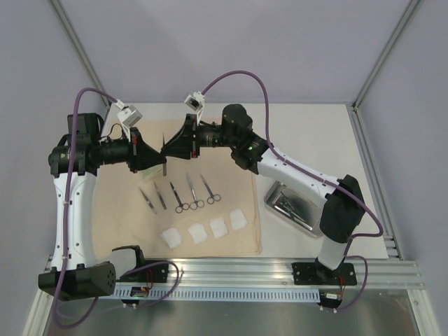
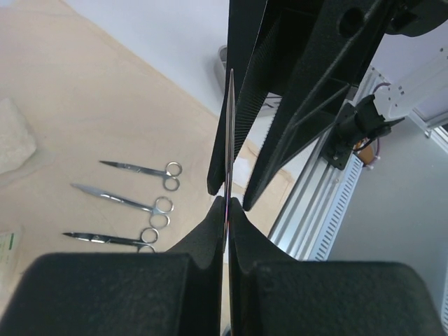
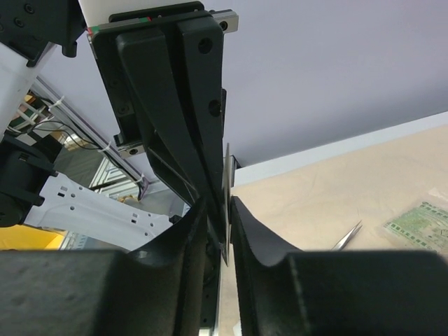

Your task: Prepare the surgical pack

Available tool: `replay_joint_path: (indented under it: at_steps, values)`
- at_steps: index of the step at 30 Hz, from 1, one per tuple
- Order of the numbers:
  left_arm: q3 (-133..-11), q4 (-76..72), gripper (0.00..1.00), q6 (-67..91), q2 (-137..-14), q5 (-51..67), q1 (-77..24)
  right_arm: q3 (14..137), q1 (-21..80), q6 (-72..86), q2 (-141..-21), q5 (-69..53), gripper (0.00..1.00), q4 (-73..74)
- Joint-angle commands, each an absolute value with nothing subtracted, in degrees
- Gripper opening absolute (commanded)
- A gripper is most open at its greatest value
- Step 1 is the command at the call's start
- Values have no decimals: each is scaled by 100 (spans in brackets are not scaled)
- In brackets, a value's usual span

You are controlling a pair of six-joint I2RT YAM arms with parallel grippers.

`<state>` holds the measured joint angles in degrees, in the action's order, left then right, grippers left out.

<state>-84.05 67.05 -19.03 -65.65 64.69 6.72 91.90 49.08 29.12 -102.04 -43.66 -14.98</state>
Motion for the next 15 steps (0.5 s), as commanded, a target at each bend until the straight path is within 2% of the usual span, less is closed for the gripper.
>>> replay_joint_path:
  at_steps: [1, 4, 5, 9, 11, 12, 13, 15]
  values:
    - [-8437, 6610, 0, -2039, -6521, 6750, 650, 9361, 4939, 2988, -10257, -4518, 20, -1661]
    - [-8455, 6574, 0, -1995, -6521, 6811, 650, 9290, 4939, 3032, -10257, -4500, 9, -1670]
    - [-8455, 6566, 0, -1995, -6530, 6829, 650, 9281, 4939, 3058, -10257, -4500, 1, -1687]
    - [-8394, 6539, 1, -1960, -6548, 6759, 659, 9237, 4939, 2919, -10152, -4387, 1, -1565]
    - [-8341, 6495, 61, -1890, -6548, 6549, 650, 9220, 4931, 2638, -9994, -4176, 1, -978]
    - [-8280, 6486, 86, -1881, -6548, 6417, 650, 9228, 4939, 2115, -9932, -3853, 1, -671]
    - [-8244, 6478, 100, -1872, -6539, 6103, 650, 9237, 4922, 1848, -9862, -3658, 1, -346]
    - [-8165, 6460, 100, -1863, -6557, 5785, 650, 9229, 4870, 1312, -9651, -3124, 0, 700]
